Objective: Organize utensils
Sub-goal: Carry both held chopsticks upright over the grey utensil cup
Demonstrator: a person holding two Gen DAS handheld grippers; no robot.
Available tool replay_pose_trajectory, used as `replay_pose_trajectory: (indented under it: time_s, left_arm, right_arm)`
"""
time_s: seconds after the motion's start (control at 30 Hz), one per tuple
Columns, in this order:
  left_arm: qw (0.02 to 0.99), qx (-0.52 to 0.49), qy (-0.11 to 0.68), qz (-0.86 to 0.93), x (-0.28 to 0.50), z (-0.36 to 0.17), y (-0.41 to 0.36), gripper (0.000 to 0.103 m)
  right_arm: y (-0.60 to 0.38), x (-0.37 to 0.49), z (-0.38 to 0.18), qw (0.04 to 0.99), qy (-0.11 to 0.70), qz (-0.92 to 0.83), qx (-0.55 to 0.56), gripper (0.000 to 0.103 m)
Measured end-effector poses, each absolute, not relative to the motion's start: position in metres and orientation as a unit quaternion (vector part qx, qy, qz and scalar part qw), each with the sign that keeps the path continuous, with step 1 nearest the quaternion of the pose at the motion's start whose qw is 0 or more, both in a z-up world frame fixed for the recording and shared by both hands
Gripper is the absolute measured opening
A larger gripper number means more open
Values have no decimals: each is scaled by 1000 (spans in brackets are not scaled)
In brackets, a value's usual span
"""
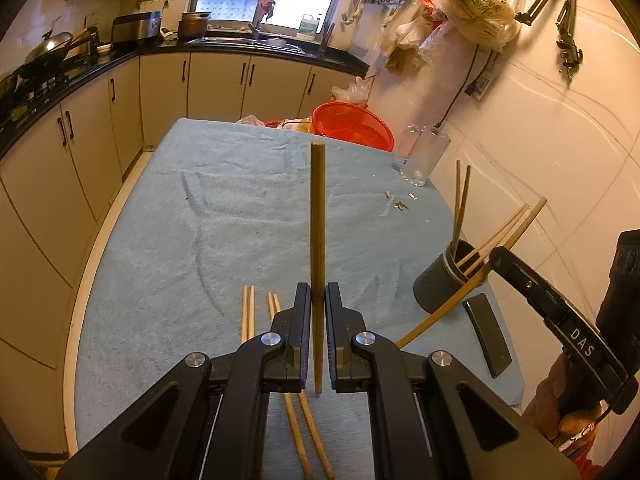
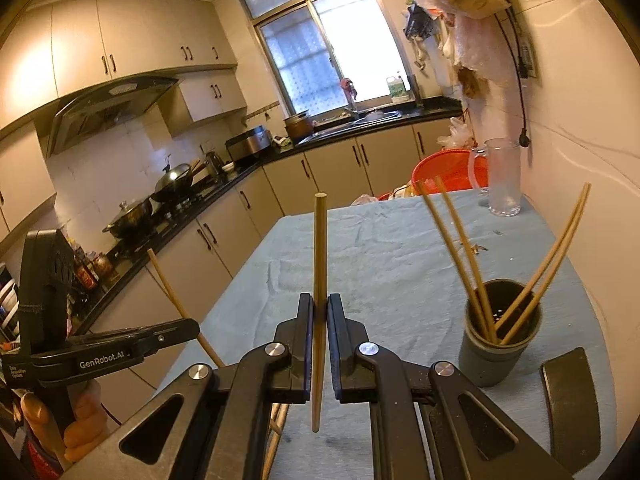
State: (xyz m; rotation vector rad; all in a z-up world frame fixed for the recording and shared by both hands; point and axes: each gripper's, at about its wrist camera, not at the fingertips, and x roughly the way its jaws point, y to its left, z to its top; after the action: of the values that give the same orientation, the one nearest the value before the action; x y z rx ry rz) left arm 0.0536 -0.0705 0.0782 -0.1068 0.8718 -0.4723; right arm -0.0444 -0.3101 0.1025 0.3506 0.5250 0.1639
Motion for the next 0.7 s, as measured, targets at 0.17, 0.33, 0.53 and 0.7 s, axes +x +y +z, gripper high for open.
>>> replay_pose_trajectory:
  time_s: [0.17,0.33,0.53,0.7]
  left_arm:
    - [877,-45,415,-237,51,85,-80,7]
    - [876,-36,412,-247,49,93,-94,7]
    - [875,-26,406,-263,48,103,-114,7]
    - [871,-17,402,-281,48,115,-136,7]
  right_arm:
    - [-329,-53,106,948,249,68,186,8]
    - [-347,-63,111,949,239,53,199,8]
    - [-376,-80,122,952,218,32,215,8]
    - [-402,-96,132,954,196,11,228,8]
